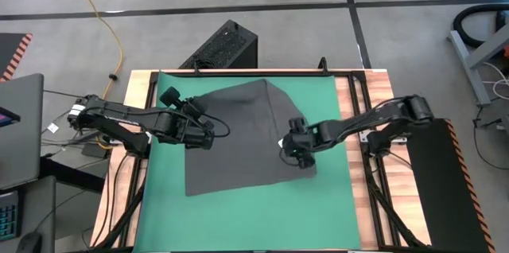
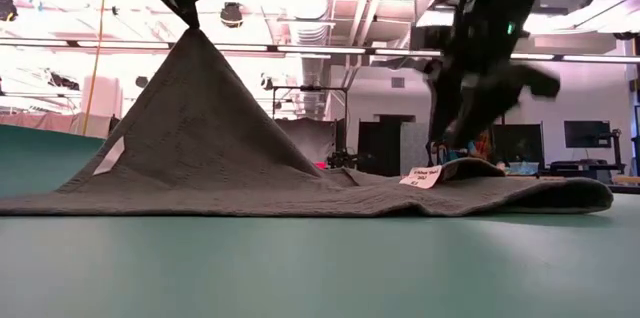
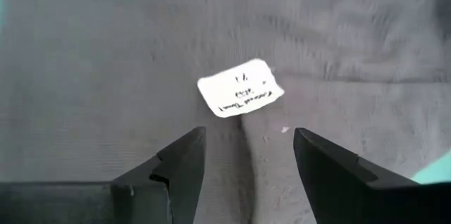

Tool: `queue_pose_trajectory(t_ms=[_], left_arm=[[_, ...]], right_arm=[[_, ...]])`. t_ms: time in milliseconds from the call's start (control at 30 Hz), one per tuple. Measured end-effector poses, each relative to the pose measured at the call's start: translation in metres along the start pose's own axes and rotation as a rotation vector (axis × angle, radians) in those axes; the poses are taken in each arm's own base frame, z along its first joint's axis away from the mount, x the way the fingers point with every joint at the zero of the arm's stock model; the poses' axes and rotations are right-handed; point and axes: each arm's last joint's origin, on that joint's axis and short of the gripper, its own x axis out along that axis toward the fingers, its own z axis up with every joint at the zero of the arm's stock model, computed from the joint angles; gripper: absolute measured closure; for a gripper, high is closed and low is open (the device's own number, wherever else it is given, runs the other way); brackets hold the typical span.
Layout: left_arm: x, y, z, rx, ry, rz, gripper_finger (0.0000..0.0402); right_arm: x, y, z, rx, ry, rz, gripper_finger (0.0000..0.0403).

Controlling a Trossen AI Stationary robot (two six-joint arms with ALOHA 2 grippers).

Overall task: Roll towel
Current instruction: Roll the gray towel

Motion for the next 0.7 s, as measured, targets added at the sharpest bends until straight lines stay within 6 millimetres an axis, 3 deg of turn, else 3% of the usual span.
queue_pose_trajectory(t_ms=[233,333,467,633,700], left_arm=[[0.0,0.0,0.0,0.0,0.002,-0.002,0.0401],[0.0,0.0,0.0,-0.001,0.003,-0.003,0.0401],[0.0,0.0,0.0,-0.001,0.003,-0.003,0.0401],[0.0,0.0,0.0,-0.003,0.003,-0.004,0.0401],[0.0,0.0,0.0,-0.003,0.003,-0.004,0.0401]], right_arm=[[0.033,0.007,0.004,-0.056,0.076,-0.044,0.0183],[0.038,0.007,0.004,-0.055,0.083,-0.06,0.0205],[0.039,0.003,0.004,-0.032,0.085,-0.08,0.0265],[0.041,-0.006,0.0,0.028,0.108,-0.09,0.0374],[0.041,-0.007,0.0,0.039,0.108,-0.078,0.0388]])
